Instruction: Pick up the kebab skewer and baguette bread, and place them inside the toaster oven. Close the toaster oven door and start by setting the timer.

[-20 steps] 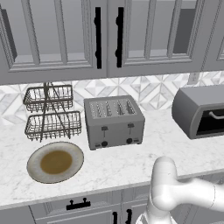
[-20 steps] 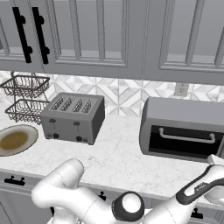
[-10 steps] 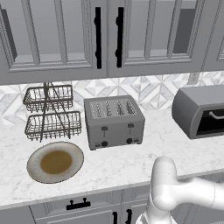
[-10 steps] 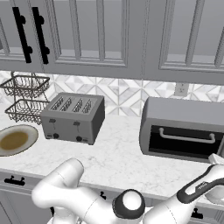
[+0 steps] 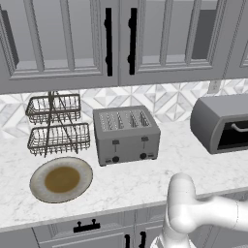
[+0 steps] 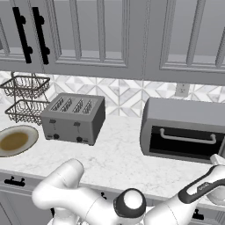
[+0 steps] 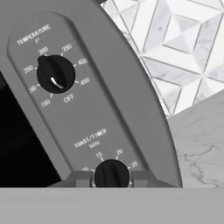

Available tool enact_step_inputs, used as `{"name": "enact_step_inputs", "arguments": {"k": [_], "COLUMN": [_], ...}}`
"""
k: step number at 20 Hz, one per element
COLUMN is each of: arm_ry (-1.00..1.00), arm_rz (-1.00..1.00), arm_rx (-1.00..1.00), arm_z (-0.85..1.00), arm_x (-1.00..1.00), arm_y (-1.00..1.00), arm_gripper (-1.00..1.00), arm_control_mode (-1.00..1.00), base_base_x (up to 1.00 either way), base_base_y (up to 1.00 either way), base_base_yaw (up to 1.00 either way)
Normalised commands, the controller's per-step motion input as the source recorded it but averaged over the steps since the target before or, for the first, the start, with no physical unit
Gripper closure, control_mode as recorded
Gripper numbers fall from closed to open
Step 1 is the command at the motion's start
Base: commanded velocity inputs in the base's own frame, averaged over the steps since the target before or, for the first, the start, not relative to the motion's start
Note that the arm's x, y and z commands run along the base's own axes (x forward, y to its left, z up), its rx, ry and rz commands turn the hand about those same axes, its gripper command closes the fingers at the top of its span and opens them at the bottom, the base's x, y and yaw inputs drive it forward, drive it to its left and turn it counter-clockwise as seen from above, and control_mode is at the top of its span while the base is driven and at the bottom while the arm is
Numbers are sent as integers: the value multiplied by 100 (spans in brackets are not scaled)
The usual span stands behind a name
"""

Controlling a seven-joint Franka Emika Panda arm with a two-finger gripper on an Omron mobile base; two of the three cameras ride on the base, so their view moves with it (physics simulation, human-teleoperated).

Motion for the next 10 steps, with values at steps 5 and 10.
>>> {"name": "enact_step_inputs", "arguments": {"k": [5, 10], "arm_ry": [0, 5], "arm_rz": [-1, -6], "arm_rx": [37, 34], "arm_z": [0, 0], "arm_x": [-14, -29], "arm_y": [0, 18], "arm_gripper": [100, 100], "arm_control_mode": [-100, -100], "base_base_x": [0, 0], "base_base_y": [0, 0], "base_base_yaw": [0, 0]}}
